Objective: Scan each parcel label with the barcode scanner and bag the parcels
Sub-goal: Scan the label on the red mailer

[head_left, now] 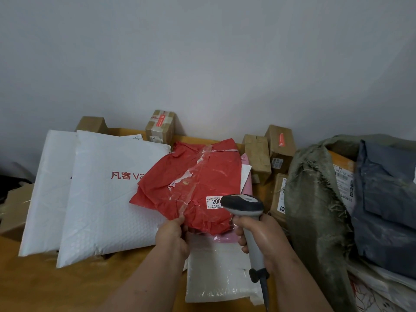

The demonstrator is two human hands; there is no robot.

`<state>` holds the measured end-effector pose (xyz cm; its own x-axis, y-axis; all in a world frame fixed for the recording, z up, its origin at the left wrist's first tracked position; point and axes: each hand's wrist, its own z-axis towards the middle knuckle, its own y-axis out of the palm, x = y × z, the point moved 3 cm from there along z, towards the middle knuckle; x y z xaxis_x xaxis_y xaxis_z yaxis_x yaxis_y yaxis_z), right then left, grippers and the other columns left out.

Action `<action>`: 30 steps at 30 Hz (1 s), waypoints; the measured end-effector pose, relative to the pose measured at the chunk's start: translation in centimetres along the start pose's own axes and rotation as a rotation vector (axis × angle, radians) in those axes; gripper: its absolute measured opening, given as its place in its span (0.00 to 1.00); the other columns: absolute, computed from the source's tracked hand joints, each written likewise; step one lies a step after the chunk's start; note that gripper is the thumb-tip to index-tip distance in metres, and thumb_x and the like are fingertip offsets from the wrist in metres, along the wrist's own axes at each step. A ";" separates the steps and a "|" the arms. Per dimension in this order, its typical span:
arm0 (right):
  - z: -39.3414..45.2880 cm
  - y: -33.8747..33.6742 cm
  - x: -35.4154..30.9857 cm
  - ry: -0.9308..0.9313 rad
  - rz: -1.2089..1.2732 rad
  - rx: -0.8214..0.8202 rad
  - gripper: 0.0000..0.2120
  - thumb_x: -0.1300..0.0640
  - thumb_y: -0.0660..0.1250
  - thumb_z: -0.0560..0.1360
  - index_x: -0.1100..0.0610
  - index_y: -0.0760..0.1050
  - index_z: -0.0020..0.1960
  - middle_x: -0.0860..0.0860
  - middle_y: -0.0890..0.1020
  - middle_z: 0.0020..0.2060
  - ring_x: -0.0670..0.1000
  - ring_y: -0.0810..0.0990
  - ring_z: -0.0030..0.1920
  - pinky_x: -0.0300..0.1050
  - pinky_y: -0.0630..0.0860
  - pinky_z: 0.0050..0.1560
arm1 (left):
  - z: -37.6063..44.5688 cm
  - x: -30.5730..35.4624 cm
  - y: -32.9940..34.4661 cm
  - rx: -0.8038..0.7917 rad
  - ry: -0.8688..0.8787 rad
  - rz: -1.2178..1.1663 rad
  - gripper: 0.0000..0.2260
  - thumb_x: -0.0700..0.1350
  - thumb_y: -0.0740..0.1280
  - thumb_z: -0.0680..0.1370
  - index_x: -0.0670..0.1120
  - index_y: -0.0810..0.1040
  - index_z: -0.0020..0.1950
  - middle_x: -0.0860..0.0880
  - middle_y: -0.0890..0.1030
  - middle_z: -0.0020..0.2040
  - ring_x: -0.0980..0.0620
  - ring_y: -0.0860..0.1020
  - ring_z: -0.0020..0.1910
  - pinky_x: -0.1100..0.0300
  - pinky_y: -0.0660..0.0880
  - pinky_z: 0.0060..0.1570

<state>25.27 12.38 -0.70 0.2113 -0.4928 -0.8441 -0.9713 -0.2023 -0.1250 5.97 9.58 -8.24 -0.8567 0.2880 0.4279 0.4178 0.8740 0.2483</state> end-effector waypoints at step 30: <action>0.7 -0.4 -0.3 0.015 0.012 -0.043 0.07 0.59 0.74 0.73 0.60 0.82 0.50 0.53 0.83 0.32 0.49 0.81 0.31 0.42 0.77 0.32 | 0.6 -0.2 -0.2 0.015 0.059 0.009 0.06 0.37 0.68 0.79 0.46 0.78 0.53 0.46 0.81 0.44 0.53 0.77 0.37 0.59 0.73 0.33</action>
<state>25.54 13.20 -0.78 0.2013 -0.5084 -0.8373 -0.9683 -0.2325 -0.0916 5.85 9.59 -8.89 -0.8331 0.2728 0.4811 0.4207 0.8773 0.2311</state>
